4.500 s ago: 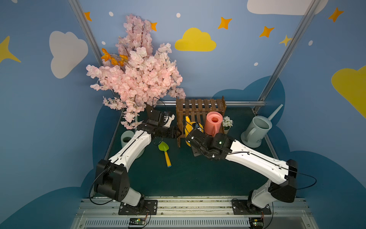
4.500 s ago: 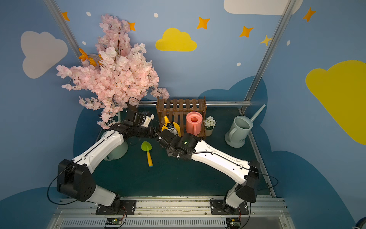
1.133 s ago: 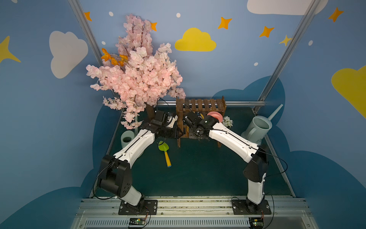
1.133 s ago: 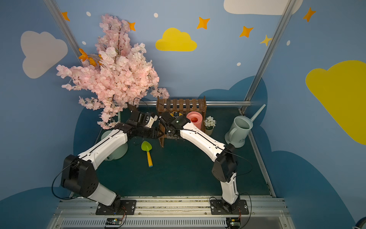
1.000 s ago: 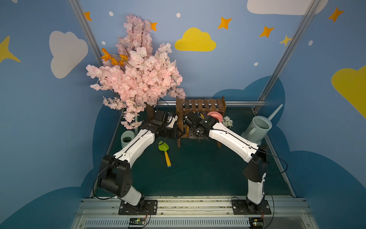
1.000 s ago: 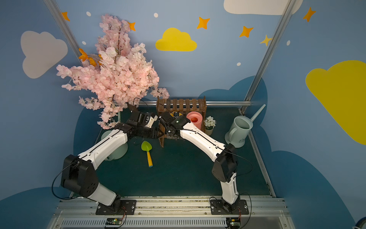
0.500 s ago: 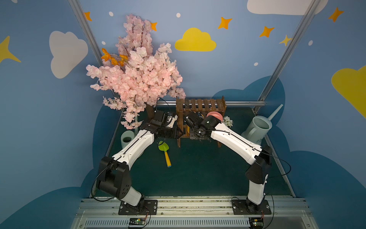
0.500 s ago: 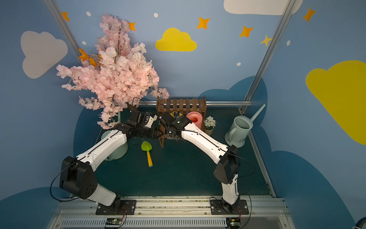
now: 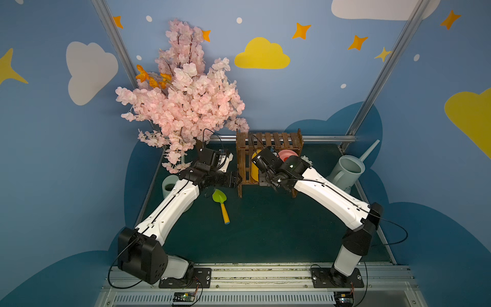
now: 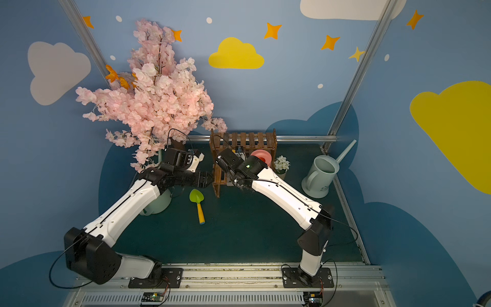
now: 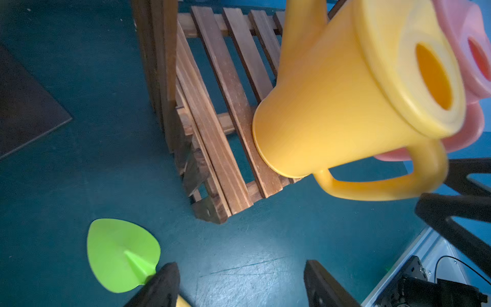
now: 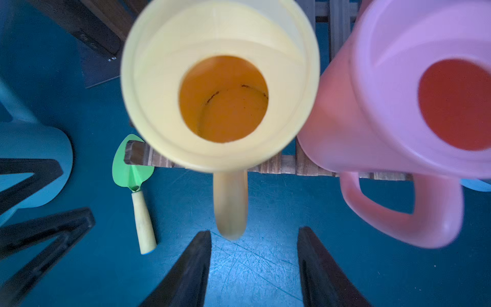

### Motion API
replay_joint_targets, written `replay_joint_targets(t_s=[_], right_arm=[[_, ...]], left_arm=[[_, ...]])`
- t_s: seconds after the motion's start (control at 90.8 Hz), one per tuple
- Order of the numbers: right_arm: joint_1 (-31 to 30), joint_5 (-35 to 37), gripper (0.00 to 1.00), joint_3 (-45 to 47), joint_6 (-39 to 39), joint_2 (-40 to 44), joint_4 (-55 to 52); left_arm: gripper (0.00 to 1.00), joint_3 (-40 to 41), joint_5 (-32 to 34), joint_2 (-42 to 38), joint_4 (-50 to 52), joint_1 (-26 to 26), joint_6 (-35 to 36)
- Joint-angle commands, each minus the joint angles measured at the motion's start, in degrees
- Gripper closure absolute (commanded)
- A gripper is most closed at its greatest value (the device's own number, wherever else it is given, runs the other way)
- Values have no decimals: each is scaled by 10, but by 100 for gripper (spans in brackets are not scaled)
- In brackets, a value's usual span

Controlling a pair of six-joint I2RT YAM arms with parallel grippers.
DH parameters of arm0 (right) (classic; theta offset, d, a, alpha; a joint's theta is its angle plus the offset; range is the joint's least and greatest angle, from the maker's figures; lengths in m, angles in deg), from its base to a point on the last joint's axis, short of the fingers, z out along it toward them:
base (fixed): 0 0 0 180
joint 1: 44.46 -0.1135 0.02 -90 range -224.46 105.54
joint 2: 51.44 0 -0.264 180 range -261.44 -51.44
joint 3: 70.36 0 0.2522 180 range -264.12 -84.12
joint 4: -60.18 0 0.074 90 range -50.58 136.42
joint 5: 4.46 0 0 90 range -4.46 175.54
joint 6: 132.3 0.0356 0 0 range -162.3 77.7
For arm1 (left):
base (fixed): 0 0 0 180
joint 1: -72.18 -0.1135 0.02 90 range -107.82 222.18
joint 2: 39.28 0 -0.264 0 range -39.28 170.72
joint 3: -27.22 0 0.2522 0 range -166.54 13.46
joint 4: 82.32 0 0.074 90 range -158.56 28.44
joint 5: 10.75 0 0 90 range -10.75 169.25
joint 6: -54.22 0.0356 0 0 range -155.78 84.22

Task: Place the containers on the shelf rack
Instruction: 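Place the container on the shelf, then pick up a container from the center of the board.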

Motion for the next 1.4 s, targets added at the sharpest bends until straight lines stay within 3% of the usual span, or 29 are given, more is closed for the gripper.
replay_joint_targets(t_s=[0.0,0.319,0.606,0.793,0.881,1.387], right_arm=[[-6,19,41,27,-31,52,37],[12,73,15,179,-99,197,134],[61,19,9,244,-145,243,174],[86,-10,8,261,-162,254,179],[96,-21,8,270,-165,263,183],[137,-59,8,303,-170,299,189]], left_arm=[[18,13,33,-40,55,-12,14],[5,22,123,-157,227,-57,33],[0,26,132,-200,310,-195,67],[0,75,85,-228,284,-326,99],[0,74,77,-226,279,-360,114],[0,116,137,-151,164,-399,135]])
